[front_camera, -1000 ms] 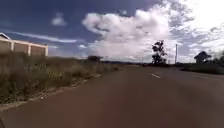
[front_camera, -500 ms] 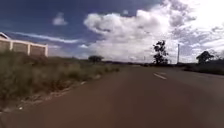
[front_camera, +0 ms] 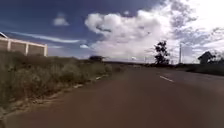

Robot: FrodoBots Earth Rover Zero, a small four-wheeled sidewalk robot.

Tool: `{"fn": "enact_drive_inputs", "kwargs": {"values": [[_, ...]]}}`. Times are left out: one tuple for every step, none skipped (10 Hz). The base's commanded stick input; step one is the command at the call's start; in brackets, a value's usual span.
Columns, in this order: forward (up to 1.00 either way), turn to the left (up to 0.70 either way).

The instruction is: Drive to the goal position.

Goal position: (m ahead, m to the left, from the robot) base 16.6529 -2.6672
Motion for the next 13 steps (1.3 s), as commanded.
{"fn": "enact_drive_inputs", "kwargs": {"values": [[1.0, 0.0], [1.0, 0.0], [1.0, 0.0], [1.0, -0.03], [1.0, -0.07], [1.0, -0.1], [1.0, -0.26], [1.0, -0.26], [1.0, -0.26], [1.0, -0.24], [1.0, -0.21], [1.0, -0.18], [1.0, 0.0]]}}
